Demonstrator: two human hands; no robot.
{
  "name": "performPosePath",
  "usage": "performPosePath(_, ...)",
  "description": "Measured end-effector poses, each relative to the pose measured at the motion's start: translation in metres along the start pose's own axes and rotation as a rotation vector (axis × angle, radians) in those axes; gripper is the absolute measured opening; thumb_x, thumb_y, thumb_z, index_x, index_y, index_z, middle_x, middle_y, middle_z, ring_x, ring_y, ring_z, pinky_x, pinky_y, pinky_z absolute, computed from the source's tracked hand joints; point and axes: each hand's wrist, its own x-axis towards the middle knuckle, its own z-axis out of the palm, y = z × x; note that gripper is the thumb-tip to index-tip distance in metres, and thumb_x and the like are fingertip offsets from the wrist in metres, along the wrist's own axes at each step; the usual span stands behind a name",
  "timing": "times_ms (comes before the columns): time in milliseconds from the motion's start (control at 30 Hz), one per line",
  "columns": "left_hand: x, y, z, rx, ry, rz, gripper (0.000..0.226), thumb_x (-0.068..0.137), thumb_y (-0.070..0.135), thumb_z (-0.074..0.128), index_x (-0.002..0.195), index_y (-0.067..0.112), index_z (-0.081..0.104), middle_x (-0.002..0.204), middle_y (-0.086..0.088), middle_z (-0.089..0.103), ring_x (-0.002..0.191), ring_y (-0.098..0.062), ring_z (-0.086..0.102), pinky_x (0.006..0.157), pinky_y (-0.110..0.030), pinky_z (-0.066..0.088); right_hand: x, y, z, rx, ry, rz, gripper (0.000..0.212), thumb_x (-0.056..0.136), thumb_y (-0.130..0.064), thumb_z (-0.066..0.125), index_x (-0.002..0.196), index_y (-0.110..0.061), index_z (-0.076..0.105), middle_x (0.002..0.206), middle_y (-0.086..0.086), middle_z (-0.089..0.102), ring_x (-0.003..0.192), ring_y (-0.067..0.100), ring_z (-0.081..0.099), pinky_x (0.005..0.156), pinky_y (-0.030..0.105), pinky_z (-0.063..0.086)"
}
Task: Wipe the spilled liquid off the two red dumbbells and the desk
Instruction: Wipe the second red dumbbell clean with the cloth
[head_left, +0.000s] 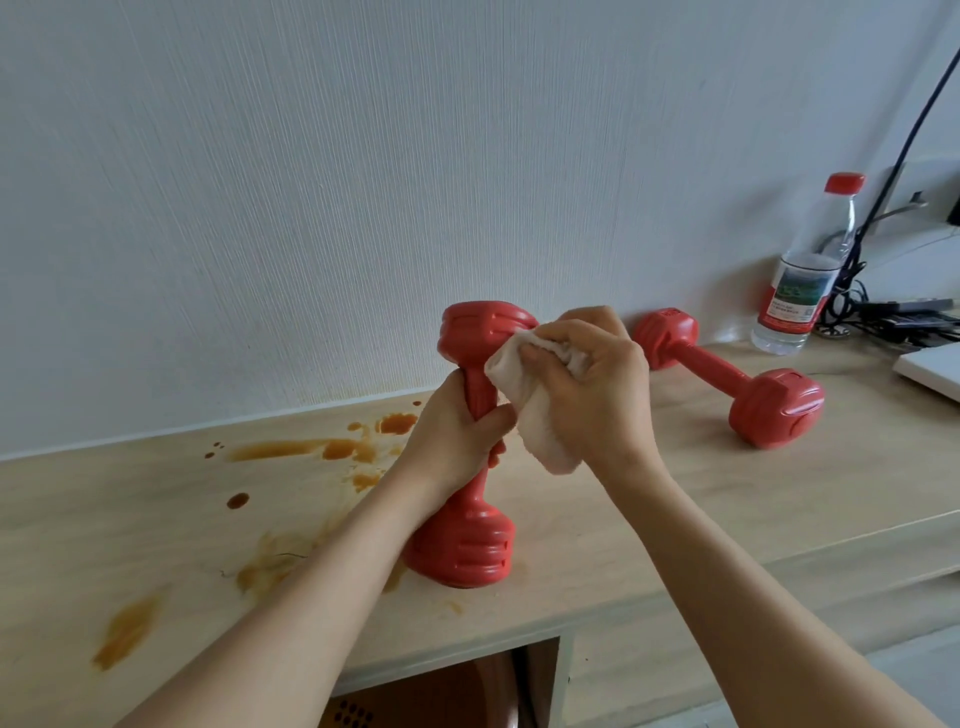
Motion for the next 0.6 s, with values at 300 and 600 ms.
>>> performPosePath(300,0.004,-0.004,-0.003,-0.086,-0.031,-0.003,0.016,0.085,0.008,0.062,0.079,0.009,0.047,0.050,-0.001,0.051,0.040,-0.013,0.047,0.043,-0.024,0.042,-0.003,0.004,-0.001,-0.029,-0.006,-0.010,0.012,0.085,-0.014,0.066,0.079,-0.023,0.063,0.095,-0.007,0.055,0.086,-0.003,0.053,0.076,0.009,0.040)
performPosePath(600,0.000,-0.006,-0.006,-0.255,-0.074,-0.063,0.014,0.088,0.000,0.053,0.078,0.009,0.048,0.052,0.000,0.048,0.043,-0.013,0.044,0.043,-0.025,0.039,0.005,0.018,-0.003,-0.021,-0.110,0.089,0.014,0.091,-0.009,0.055,0.085,-0.020,0.062,0.101,0.000,0.054,0.087,0.004,0.055,0.079,0.018,0.043)
